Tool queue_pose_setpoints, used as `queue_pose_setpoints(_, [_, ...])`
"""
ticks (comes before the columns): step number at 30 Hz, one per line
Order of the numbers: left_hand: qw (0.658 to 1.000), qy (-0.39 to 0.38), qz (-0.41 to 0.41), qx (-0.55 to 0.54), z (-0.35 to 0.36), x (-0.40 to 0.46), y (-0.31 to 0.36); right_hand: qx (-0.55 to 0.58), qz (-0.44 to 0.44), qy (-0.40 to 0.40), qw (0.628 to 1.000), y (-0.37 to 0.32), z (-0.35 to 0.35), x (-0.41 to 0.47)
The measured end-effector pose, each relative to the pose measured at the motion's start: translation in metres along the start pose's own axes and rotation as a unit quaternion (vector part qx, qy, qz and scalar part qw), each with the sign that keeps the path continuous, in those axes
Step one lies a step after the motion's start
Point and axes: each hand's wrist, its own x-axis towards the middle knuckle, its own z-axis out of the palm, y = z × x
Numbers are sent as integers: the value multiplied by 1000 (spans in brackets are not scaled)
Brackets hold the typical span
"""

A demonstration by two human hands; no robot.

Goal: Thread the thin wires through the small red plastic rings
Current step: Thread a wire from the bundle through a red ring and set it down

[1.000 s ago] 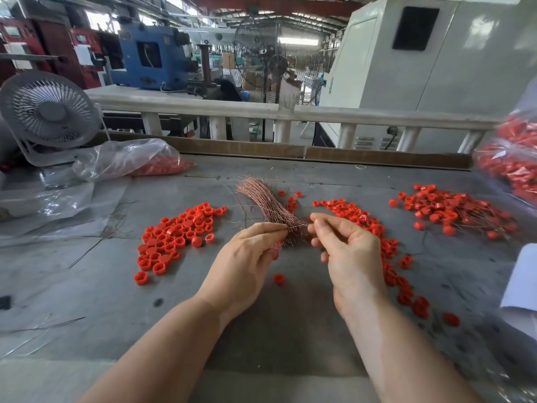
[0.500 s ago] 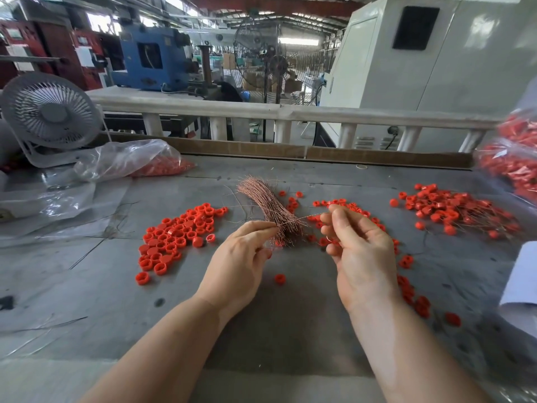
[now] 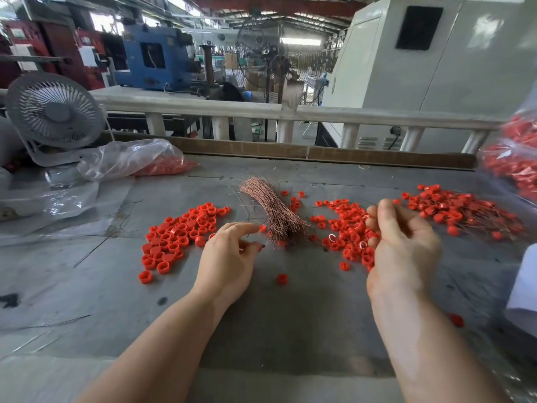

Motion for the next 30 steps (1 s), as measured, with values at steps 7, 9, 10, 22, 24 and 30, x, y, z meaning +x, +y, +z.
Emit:
queue_pose_setpoints(7, [979,-43,-74,-187,-1,-2,7,-217,-193,-63,955,3,4,-9])
queue_pose_setpoints(9, [959,-60,-88,-262,-2,-3,10,-224,-214,-88,947,3,5,-12])
queue_pose_setpoints(10, [950,-66,-91,-292,-2,-4,11,-226,-220,-100,944,3,5,-13])
queue_pose_setpoints(22, [889,-109,-145,-420,-4,-5,15,-469,-302,-289,778,15,2,-22])
queue_pose_setpoints(24, [894,-112,-141,-410,-4,-5,15,-458,-301,-312,776,16,2,-25])
queue_pose_setpoints(30, [894,-119,-152,-405,-5,-5,19,-436,-300,-343,776,15,4,-28])
